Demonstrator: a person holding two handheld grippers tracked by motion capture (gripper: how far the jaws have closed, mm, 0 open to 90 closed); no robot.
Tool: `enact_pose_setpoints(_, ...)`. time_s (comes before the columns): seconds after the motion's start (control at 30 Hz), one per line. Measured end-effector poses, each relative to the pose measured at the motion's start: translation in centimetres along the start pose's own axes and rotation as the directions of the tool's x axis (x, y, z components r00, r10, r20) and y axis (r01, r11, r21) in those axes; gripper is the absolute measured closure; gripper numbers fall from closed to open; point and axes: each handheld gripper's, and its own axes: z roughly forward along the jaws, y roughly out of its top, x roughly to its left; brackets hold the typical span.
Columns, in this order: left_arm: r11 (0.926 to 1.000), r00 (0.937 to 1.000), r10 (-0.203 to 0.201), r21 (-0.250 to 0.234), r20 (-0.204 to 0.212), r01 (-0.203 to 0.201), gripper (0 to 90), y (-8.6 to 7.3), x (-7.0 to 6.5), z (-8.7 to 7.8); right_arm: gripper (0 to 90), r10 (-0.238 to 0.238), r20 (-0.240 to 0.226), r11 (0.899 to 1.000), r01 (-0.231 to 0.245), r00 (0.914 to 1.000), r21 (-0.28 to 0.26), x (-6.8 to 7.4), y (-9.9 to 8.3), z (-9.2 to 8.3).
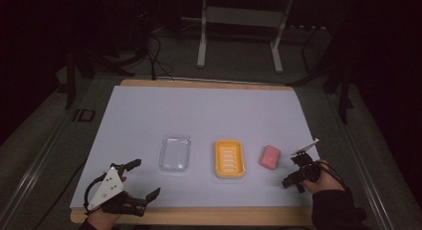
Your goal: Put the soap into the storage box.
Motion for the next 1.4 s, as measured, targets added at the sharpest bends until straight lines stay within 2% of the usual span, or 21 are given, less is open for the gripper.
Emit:
enact_pose_setpoints(0.23, 1.0000, 1.0000, -0.001, -0.001, -0.002, 0.001, 1.2, 0.0, 0.0, 0.0, 15.1, 0.010, -0.003, 0.999, -0.010, 0.9999, 0.039, 1.2, -0.3, 0.4)
enact_pose_setpoints(0.4, 1.0000, 1.0000, 0.000, -0.001, -0.003, 0.000, 1.2, 0.0, 0.0, 0.0, 15.8, 0.027, -0.038, 0.998, -0.025, 0.9989, 0.055, 2.3, -0.1, 0.4)
enact_pose_setpoints(0.57, 1.0000, 1.0000, 0.000, -0.001, -0.004, 0.000, 1.2, 0.0, 0.0, -0.1, 16.5, 0.017, -0.049, 0.997, -0.013, 0.9986, 0.071, 3.9, 0.5, 0.4)
enact_pose_setpoints(0.67, 1.0000, 1.0000, 0.000, -0.001, -0.004, 0.000, 1.2, 0.0, 0.0, -0.1, 17.9, 0.013, -0.052, 0.998, -0.009, 0.9986, 0.069, 4.7, 1.0, 0.4)
enact_pose_setpoints(0.77, 1.0000, 1.0000, 0.001, 0.000, -0.004, -0.001, 1.2, 0.0, 0.0, -0.1, 18.0, 0.009, -0.049, 0.998, -0.006, 0.9988, 0.065, 5.0, 1.2, 0.4)
enact_pose_setpoints(0.8, 1.0000, 1.0000, 0.000, -0.002, -0.003, 0.000, 1.2, 0.0, 0.0, -0.1, 18.0, 0.014, -0.057, 0.999, -0.011, 0.9983, 0.050, 5.5, 1.8, 0.2)
enact_pose_setpoints(0.9, 1.0000, 1.0000, 0.001, -0.001, -0.001, -0.001, 1.2, 0.0, 0.0, -0.1, 18.1, 0.006, -0.055, 0.999, -0.003, 0.9985, 0.054, 5.8, 2.0, 0.1)
enact_pose_setpoints(1.0, 1.0000, 1.0000, 0.003, 0.001, -0.002, -0.003, 1.2, 0.0, 0.0, -0.1, 20.6, -0.020, -0.033, 0.998, 0.022, 0.9993, 0.060, 6.4, 2.5, 0.0)
enact_pose_setpoints(1.13, 1.0000, 1.0000, 0.004, 0.002, -0.002, -0.004, 1.2, 0.0, 0.0, 0.0, 19.6, -0.029, -0.016, 0.999, 0.029, 0.9995, 0.038, 7.0, 2.9, -0.4)
enact_pose_setpoints(1.2, 1.0000, 1.0000, 0.005, 0.003, -0.003, -0.005, 1.2, 0.0, 0.0, 0.0, 18.1, -0.012, 0.005, 0.999, 0.011, 0.9999, 0.037, 7.1, 3.1, -0.6)
enact_pose_setpoints(1.27, 1.0000, 1.0000, 0.005, 0.000, -0.004, -0.005, 1.2, 0.0, 0.0, -0.1, 16.1, 0.030, -0.007, 0.999, -0.029, 0.9995, 0.044, 7.2, 3.3, -0.7)
enact_pose_setpoints(1.33, 1.0000, 1.0000, 0.005, 0.000, -0.004, -0.005, 1.2, 0.0, 0.0, -0.1, 16.1, 0.038, -0.006, 0.999, -0.037, 0.9993, 0.039, 7.2, 3.5, -0.9)
enact_pose_setpoints(1.4, 1.0000, 1.0000, 0.005, 0.000, -0.003, -0.005, 1.2, -0.1, 0.0, -0.1, 16.4, 0.061, 0.005, 0.996, -0.061, 0.9982, 0.059, 7.5, 4.0, -0.9)
